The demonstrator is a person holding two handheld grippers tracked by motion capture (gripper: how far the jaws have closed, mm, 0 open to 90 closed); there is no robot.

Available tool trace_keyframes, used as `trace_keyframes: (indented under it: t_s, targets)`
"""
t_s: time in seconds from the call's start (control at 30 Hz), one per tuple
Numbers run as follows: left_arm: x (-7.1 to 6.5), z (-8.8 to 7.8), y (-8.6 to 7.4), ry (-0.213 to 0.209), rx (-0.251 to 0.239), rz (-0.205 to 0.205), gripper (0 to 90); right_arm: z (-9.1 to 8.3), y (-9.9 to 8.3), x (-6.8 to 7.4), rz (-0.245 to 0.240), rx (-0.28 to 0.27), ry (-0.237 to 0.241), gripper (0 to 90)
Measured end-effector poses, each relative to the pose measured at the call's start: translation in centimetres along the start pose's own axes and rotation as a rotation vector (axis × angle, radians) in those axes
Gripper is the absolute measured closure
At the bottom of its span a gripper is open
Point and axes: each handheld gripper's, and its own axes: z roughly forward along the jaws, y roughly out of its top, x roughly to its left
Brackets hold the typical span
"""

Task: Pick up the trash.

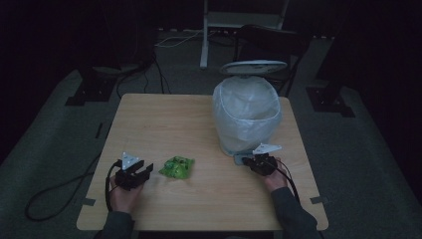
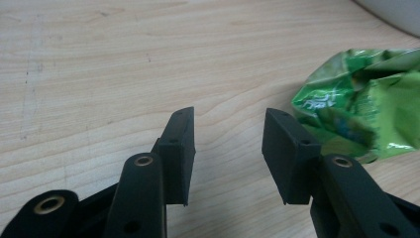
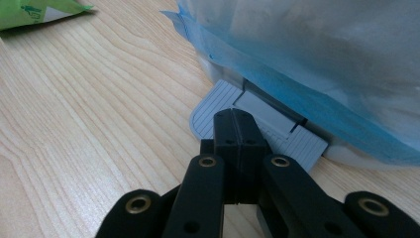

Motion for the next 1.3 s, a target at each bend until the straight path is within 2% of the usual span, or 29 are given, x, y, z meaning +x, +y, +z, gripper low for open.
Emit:
trace_keyframes:
  t_s: [0.2,0.27,0.37,0.43,0.67,0.83,1.03,1.3]
  targets:
    - [-0.2,-0.8,0.1,-0.020,-0.044,-0.006,57.0,0.0,0.0,0.0,0.000,0.000,0.000,90.0]
    - [-0.3,-0.9,0.2,-0.034,-0.037,-0.015,56.7,0.0,0.0,0.0,0.000,0.000,0.001,90.0]
    - [-0.7,-1.1,0.3,-0.036,-0.024,-0.005,56.0,0.0,0.0,0.0,0.001,0.000,0.001,90.0]
    - [-1.1,-1.2,0.4,-0.058,-0.027,-0.014,55.6,0.0,0.0,0.0,0.001,0.000,0.002,90.0]
    - [-1.6,-1.6,0.8,-0.083,-0.045,-0.014,54.8,0.0,0.0,-0.1,0.000,0.000,0.003,89.9]
    - [-1.7,-1.6,1.1,-0.121,-0.033,-0.041,54.0,0.0,0.0,-0.1,0.001,0.000,0.004,90.0]
    - [-2.4,-1.8,1.4,-0.138,-0.033,-0.032,53.0,0.0,0.0,-0.1,0.001,0.000,0.004,90.0]
    - [-3.5,-1.4,1.3,-0.144,-0.012,0.006,52.2,0.0,0.0,-0.1,0.001,0.000,0.006,90.0]
